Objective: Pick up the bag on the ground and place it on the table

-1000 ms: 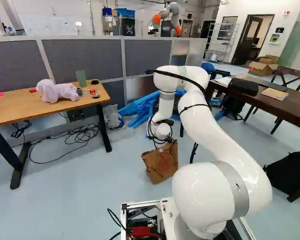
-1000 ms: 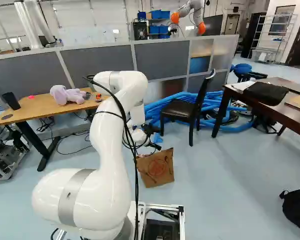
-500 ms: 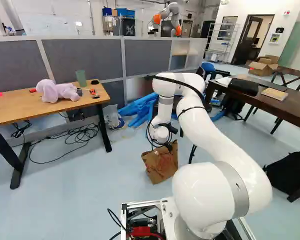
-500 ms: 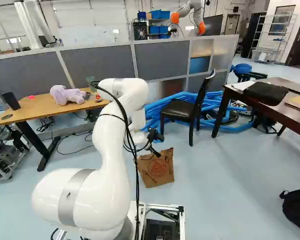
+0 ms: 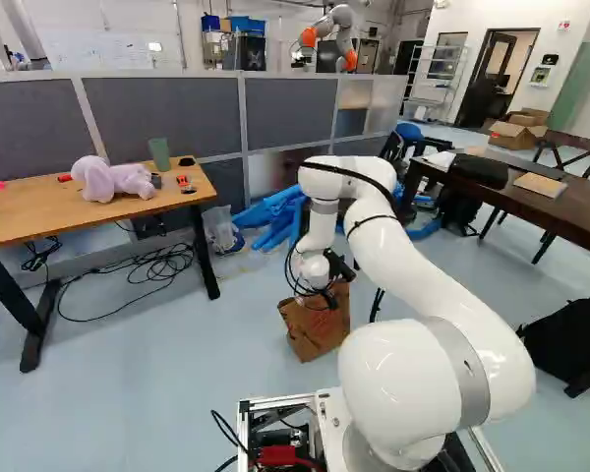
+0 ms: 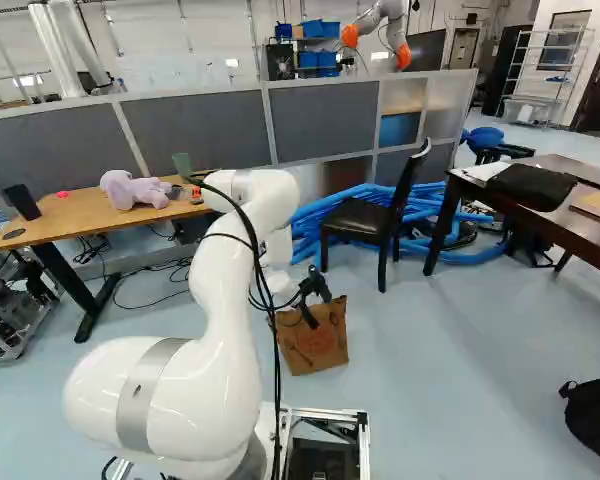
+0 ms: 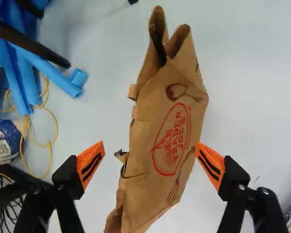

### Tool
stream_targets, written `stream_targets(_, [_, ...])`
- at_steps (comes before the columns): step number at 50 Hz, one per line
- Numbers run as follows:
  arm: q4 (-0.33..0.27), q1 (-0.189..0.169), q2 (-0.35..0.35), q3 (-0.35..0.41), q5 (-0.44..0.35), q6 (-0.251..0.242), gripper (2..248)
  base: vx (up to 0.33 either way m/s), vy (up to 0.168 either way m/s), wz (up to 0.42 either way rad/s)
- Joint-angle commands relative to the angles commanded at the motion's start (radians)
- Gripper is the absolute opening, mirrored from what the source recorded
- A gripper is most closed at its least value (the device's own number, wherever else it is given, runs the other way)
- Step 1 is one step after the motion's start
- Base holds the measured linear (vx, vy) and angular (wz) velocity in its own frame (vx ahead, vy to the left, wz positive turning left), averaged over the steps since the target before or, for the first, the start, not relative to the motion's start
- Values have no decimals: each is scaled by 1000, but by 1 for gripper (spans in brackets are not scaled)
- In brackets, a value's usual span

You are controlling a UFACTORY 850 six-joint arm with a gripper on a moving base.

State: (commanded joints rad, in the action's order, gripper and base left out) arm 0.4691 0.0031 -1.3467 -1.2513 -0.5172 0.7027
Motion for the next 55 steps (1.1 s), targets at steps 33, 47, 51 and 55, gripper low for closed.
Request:
stream_targets(33, [60, -13, -150, -185, 16, 33, 247, 0, 0, 0])
stream_targets(47, [60, -16, -227, -301, 88, 33, 247, 0, 0, 0])
stream_targets(51, [60, -16, -243, -329, 101, 33, 247, 0, 0, 0])
stream_targets(55, [60, -16, -252, -348, 107, 33, 247, 0, 0, 0])
